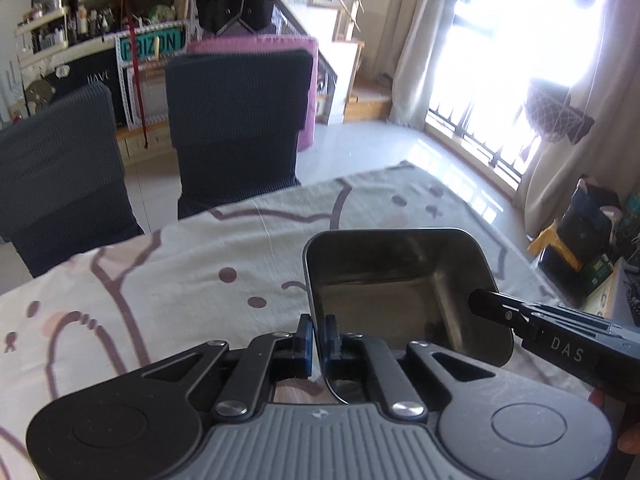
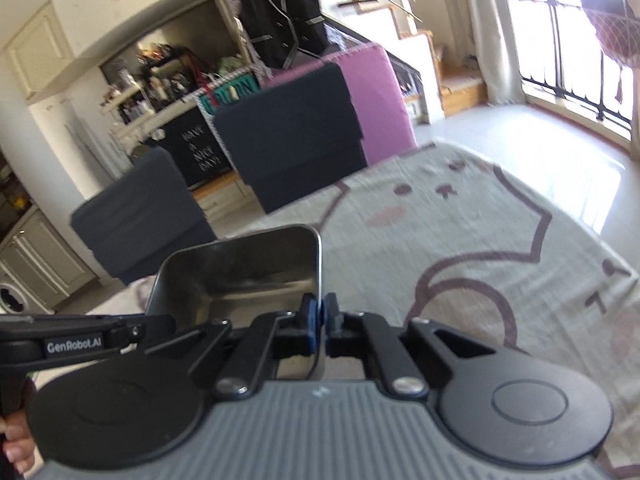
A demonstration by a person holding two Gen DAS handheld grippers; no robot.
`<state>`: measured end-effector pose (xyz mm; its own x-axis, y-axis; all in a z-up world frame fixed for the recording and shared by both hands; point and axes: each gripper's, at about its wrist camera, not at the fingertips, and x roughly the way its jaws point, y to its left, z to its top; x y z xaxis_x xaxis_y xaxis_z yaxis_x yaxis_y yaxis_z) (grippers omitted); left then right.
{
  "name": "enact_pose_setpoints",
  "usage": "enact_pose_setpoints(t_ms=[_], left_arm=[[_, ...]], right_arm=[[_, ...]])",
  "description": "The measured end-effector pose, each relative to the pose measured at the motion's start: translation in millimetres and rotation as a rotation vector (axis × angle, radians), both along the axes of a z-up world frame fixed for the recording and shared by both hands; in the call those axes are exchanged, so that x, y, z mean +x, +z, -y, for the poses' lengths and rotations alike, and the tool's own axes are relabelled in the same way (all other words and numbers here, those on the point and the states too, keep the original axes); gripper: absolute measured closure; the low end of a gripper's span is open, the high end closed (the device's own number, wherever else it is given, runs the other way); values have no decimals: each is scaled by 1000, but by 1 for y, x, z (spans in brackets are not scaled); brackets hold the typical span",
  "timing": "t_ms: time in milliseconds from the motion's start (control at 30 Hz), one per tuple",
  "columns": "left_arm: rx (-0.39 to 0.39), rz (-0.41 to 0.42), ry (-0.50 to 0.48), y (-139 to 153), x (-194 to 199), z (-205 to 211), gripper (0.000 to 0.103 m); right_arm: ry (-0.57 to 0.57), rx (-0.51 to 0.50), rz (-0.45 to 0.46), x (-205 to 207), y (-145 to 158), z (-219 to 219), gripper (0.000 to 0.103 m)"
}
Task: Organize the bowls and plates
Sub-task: 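Lift the second square steel dish with both grippers toward the first dish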
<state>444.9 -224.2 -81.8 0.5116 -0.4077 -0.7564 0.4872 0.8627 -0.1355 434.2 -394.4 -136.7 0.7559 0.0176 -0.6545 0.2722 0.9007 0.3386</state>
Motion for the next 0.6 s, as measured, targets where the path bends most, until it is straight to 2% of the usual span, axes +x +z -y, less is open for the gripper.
enact_pose_setpoints(t_ms=[267,600], left_arm=[[-36,46,29,37,-60,-23,98],[-77,88,59,56,-132,-56,97]], right_arm=[[75,-45,62,-48,45,-17,97],[151,-56,114,-105,67,-32,96]])
